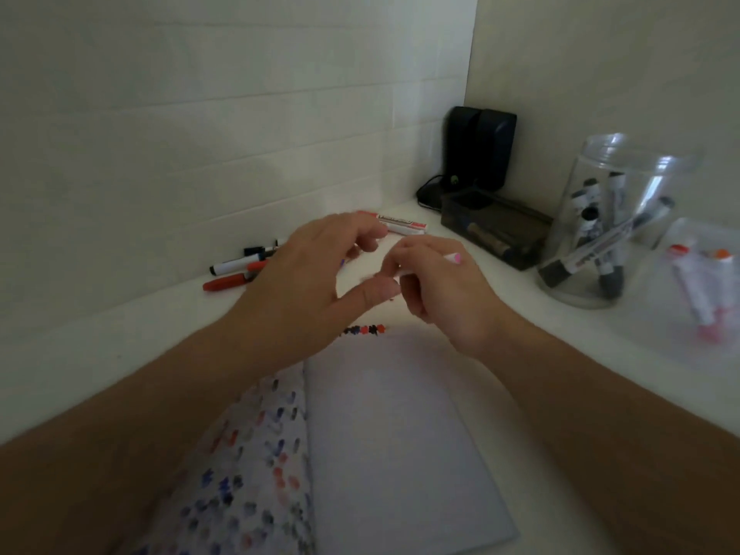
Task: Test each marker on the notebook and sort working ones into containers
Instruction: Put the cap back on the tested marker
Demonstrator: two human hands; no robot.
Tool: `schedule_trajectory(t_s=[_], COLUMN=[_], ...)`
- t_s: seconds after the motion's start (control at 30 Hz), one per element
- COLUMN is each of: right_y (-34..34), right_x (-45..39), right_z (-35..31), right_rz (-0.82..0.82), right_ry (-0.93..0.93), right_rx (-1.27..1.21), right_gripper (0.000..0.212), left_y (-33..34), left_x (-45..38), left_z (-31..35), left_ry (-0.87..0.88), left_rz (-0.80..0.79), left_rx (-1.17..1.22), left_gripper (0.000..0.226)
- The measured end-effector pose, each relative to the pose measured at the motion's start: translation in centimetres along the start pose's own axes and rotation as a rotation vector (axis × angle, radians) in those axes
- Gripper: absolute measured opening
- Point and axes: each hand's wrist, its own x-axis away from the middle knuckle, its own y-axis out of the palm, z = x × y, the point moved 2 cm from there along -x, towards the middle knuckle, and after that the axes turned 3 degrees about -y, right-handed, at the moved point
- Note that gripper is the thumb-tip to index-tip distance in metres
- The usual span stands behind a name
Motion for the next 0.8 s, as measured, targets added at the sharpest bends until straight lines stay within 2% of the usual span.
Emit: schedule_trajectory(t_s=[0.07, 0.1, 0.23, 0.3, 0.5, 0.6, 0.7, 0.8], right_y=[0.2, 0.3, 0.9, 1.0, 0.7, 0.8, 1.1, 1.4], right_x=[0.1, 0.1, 0.3, 0.5, 0.8, 0.7, 0.8, 1.1], right_z=[-0.2, -0.1, 0.6, 0.6, 0.5, 0.8, 0.7, 0.5], right_rz=[-0.064, -0.088, -0.147, -0.148, -0.115, -0.148, -0.135, -0.134], right_ry=[0.085, 0.106, 0.133, 0.130, 0.149, 0.175, 0.153, 0.121], right_rx=[-0.314, -0.375, -0.350, -0.336, -0.389, -0.460, -0.452, -0.436], right_gripper=[0.018, 0.016, 0.016, 0.016, 0.020, 0.018, 0.011, 0.007], left_y=[1.0, 1.6, 3.3, 3.4, 3.2, 3.5, 3.7, 3.5], left_x=[0.5, 0.8, 1.1, 1.2, 1.4, 1.6, 1.6, 1.7], left_z=[-0.8, -1.0, -1.2, -1.2, -1.6, -2.0, -2.0, -1.5], left_ry=[-0.054, -0.056, -0.112, -0.137, -0.130, -0.096, -0.059, 0.011], left_rz=[-0.027, -0.050, -0.239, -0.286, -0.283, -0.213, -0.173, -0.161], left_rx=[0.011, 0.011, -0.003, -0.021, -0.128, -0.130, -0.112, -0.153], left_gripper=[0.036, 0.032, 0.010, 0.009, 0.039, 0.051, 0.045, 0.027])
